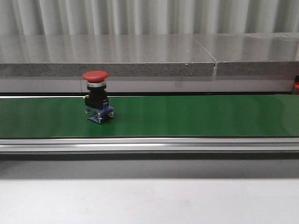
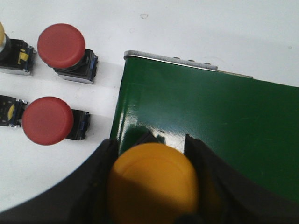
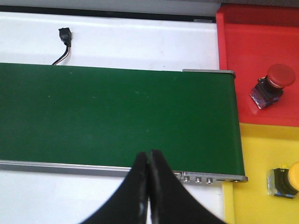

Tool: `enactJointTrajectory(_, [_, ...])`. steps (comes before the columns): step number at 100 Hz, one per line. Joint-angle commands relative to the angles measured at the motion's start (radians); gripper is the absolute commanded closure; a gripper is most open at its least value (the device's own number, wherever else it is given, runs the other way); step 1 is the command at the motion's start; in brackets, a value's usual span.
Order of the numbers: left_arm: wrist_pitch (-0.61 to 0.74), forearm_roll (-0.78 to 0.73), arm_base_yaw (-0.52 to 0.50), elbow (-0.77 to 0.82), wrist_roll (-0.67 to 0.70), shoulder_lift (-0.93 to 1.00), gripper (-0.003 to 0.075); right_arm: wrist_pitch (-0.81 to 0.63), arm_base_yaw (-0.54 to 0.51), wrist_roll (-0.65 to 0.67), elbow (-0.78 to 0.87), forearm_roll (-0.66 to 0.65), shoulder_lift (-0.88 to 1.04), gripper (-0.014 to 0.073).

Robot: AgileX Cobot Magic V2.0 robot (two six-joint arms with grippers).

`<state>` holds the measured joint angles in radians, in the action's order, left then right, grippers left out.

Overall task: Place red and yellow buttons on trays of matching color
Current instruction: 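Lower the yellow button onto the green belt and release it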

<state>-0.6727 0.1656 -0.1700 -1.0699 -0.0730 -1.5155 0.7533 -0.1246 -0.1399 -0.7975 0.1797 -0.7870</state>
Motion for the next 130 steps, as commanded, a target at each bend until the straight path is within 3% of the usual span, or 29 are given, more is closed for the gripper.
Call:
enactJointTrajectory(1, [0.035, 0.01, 0.006, -0.032, 0.0, 0.017, 0.0739, -0.057, 0.003, -0.006, -0.023, 0.003, 0.007, 0.0662])
enactJointTrajectory(16, [0.02, 0.01, 0.006, -0.032, -0.007, -0.014, 0.0731, -0.057, 0.003, -0.006, -0.023, 0.003, 0.007, 0.0662])
enactJointTrajectory(26, [0.018, 0.014, 0.007, -0.032, -0.032, -0.018, 0.0639, -0.057, 0.003, -0.006, -0.023, 0.003, 0.007, 0.0662])
enactJointTrajectory(33, [0.001, 0.026, 0.007, -0.047, -0.052, -0.016, 0.0503, -0.057, 0.003, -0.006, -0.023, 0.003, 0.007, 0.0662])
enactJointTrajectory(45, [-0.055, 0.027, 0.021, -0.094, -0.053, -0.016, 0.0178, -0.057, 0.003, -0.006, -0.023, 0.003, 0.007, 0.0662])
enactJointTrajectory(55, [-0.097, 0.027, 0.044, -0.129, -0.064, -0.016, 0.0032, -0.057, 0.003, -0.006, -0.023, 0.003, 0.007, 0.0662])
enactJointTrajectory(84, [-0.09, 0.022, 0.126, -0.162, -0.101, 0.047, 0.0061, -0.057, 0.003, -0.006, -0.023, 0.003, 0.007, 0.0662])
enactJointTrajectory(109, [0.043, 0.022, 0.156, -0.13, -0.104, 0.212, 0.0061, -0.057, 0.003, -0.006, -0.023, 0.003, 0.007, 0.0662])
enactJointTrajectory(130, [0.201, 0.022, 0.194, 0.005, -0.113, 0.412, 0.0061, -0.057, 0.003, -0.006, -0.023, 0.003, 0.007, 0.0662])
